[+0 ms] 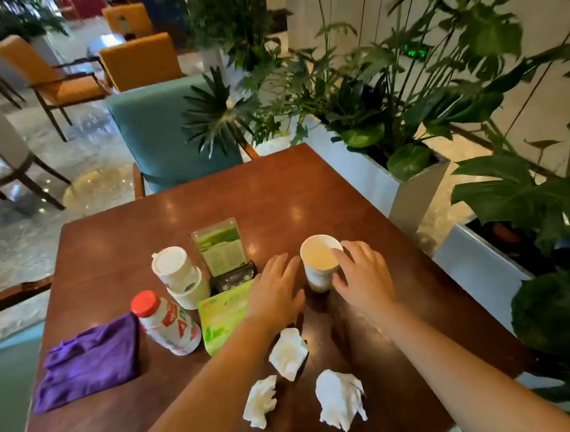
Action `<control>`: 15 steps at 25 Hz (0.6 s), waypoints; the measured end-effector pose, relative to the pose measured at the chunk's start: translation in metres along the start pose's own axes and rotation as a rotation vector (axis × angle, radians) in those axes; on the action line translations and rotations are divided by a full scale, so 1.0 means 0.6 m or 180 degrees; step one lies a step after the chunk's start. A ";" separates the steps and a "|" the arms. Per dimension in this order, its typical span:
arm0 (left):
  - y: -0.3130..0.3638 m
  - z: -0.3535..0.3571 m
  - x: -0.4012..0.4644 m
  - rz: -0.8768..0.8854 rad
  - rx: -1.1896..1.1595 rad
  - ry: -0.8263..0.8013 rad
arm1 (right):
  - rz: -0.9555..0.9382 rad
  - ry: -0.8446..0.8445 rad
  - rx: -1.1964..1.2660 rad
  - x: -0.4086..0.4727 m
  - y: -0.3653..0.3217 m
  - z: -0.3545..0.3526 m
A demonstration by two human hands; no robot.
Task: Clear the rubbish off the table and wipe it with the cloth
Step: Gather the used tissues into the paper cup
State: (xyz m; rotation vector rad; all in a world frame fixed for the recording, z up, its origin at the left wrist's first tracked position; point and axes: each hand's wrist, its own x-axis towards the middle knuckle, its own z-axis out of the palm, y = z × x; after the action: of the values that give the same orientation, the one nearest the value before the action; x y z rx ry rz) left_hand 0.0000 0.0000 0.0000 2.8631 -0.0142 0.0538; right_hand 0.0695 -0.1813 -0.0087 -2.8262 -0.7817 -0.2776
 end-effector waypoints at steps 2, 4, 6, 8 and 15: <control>0.015 0.027 0.020 0.0068 0.0033 -0.0298 | -0.0338 -0.0043 0.0061 0.013 0.023 0.018; 0.021 0.043 0.025 0.0135 0.0157 -0.0529 | -0.0706 -0.0069 0.0117 0.014 0.040 0.036; 0.023 0.054 0.027 0.0163 0.0170 -0.0632 | -0.0943 -0.0138 0.0252 0.017 0.052 0.049; 0.024 0.058 0.026 0.0164 0.0098 -0.0597 | -0.1069 -0.0088 0.0374 0.020 0.055 0.049; 0.028 0.056 0.003 0.0023 -0.0389 -0.0281 | -0.1349 0.0298 0.0971 0.021 0.047 0.031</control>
State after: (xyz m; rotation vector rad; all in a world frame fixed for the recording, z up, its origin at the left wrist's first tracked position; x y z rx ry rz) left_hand 0.0028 -0.0253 -0.0277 2.7410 -0.0438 -0.0695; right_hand 0.0972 -0.1944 -0.0279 -2.3293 -1.2773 -0.3175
